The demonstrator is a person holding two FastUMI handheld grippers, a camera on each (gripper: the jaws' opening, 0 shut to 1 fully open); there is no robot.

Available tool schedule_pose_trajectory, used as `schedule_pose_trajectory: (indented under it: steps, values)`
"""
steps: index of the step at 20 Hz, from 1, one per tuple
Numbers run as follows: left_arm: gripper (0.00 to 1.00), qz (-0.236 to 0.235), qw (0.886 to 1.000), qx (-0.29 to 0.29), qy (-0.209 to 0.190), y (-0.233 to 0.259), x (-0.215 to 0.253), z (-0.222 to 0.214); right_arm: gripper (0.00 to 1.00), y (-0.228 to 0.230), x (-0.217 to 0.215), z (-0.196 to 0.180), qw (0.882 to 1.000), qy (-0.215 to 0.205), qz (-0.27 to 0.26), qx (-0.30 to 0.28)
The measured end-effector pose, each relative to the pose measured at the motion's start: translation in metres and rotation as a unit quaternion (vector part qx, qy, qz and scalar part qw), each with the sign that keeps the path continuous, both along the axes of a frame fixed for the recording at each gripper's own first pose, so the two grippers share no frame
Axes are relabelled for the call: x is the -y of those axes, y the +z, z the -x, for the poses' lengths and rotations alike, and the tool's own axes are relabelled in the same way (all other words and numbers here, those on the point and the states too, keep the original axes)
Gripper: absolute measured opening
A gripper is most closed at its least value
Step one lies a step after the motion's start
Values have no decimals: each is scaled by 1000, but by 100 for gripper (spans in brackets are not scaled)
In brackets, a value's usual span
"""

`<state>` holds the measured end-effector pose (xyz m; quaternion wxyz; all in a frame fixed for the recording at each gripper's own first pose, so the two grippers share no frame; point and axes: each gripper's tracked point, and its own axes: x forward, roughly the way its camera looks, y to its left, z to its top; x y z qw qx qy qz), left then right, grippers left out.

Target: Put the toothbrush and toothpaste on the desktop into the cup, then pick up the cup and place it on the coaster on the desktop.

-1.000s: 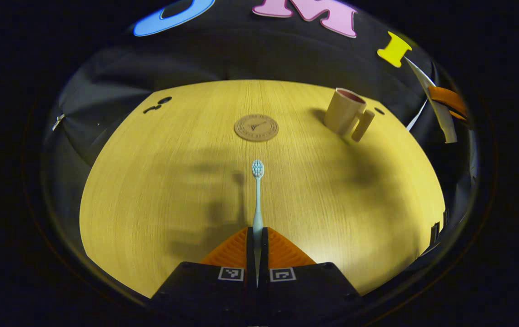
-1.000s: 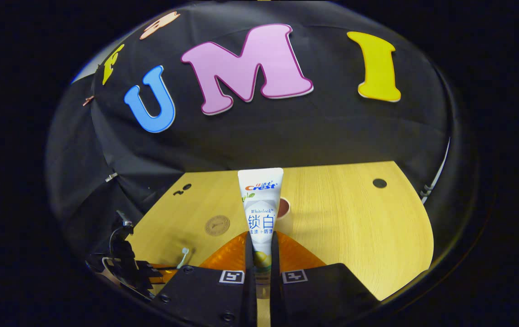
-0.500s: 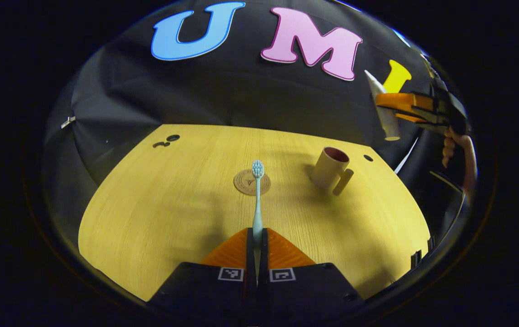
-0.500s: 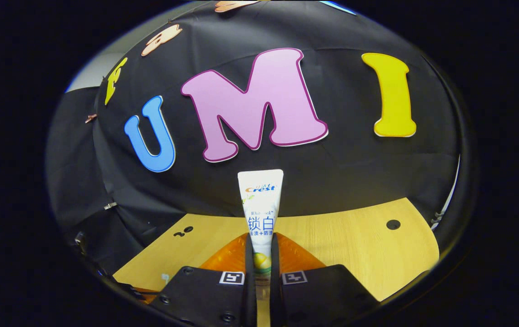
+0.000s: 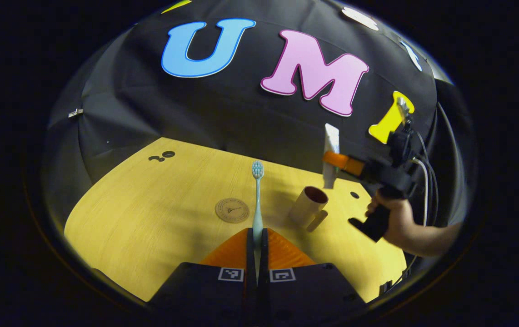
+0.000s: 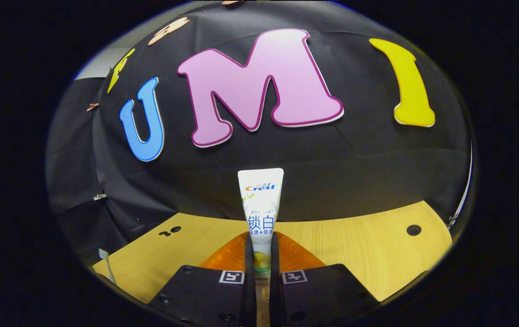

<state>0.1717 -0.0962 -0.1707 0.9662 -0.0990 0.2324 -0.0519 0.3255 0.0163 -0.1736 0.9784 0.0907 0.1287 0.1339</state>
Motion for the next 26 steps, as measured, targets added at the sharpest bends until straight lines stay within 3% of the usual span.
schedule_pose_trajectory:
  steps: [8,13,14,15,19,20,21,24,26]
  values:
    - [6,10,1000,20,-19,23,34,-21,15,-55,9,-22,1000,3,11,-23]
    - [6,3,1000,14,-18,20,34,-19,15,-63,7,-26,1000,8,19,-15]
    - [6,2,1000,13,-16,20,32,-17,11,-63,6,-27,1000,8,20,-14]
    - [6,0,1000,12,-15,19,32,-17,17,-65,6,-27,1000,9,20,-15]
    - [6,-6,1000,13,-11,21,30,-19,23,-77,3,-21,999,15,22,-29]
    - [6,-7,1000,13,-12,20,31,-18,31,-76,4,-20,999,15,23,-27]
    - [6,-8,1000,14,-13,20,32,-18,28,-76,3,-19,999,16,23,-28]
    - [6,-6,1000,19,-16,19,36,-23,77,-74,10,-12,999,14,18,-32]
    - [6,-5,999,30,-22,23,41,-28,87,-72,23,-7,999,2,22,-35]
